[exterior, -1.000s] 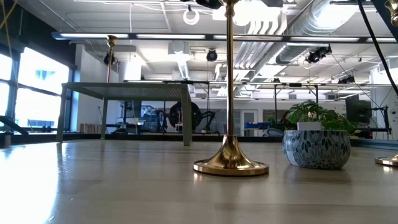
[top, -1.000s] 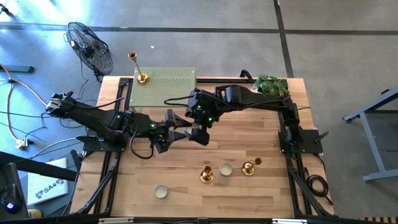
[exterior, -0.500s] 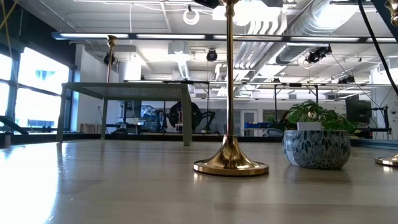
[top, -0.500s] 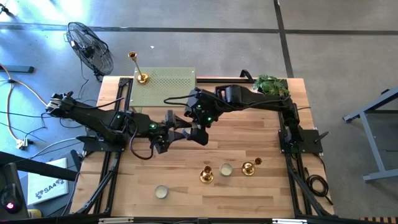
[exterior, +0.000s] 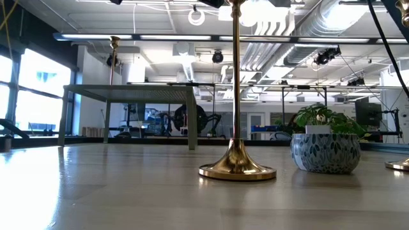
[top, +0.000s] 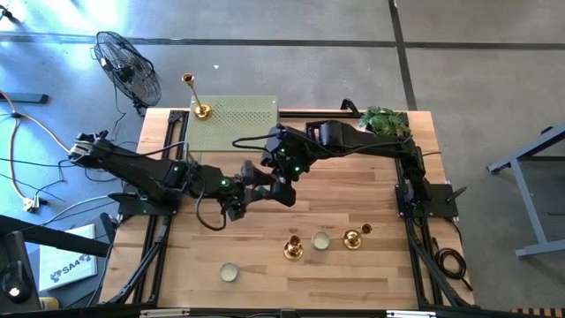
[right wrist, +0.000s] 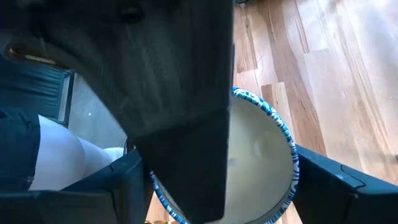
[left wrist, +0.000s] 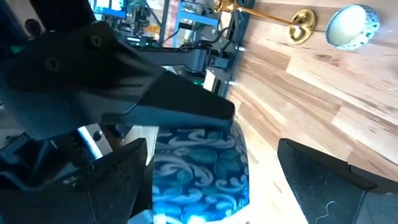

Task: Pick & Place candle stick holders
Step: Put the top right blue patterned round candle on the shelf

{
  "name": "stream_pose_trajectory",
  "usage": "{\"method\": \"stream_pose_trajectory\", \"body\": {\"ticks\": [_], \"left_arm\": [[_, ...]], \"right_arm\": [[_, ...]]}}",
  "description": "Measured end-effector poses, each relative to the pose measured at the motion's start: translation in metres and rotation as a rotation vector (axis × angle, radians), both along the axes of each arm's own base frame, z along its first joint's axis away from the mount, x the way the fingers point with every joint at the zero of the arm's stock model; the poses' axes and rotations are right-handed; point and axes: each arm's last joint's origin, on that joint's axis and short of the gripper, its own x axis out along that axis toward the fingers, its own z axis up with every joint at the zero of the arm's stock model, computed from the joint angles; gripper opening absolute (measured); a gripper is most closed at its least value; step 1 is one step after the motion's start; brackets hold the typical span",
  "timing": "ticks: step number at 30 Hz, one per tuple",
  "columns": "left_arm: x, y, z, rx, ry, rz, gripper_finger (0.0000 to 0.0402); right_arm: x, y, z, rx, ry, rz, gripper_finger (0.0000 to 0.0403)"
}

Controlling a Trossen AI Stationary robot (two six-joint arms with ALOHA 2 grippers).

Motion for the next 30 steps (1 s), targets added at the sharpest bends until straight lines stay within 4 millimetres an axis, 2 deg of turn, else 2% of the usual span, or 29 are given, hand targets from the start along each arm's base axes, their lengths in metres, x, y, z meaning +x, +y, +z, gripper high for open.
{"method": "stream_pose_trajectory", "body": {"ticks": [15, 30], "left_arm": [[0.0002, 0.0016, 0.0002, 0.015, -0.007, 0.059, 0.035], [0.0009, 0.0002, 0.0026, 0.021, -0.027, 0.009, 0.0216]], "right_arm": [[-0.0004, 0.0002, -0.0002, 0.005, 0.005, 0.005, 0.0298], [0.0003, 0.0001, 0.0005, 0.018, -0.004, 0.008, 0.0298]]}}
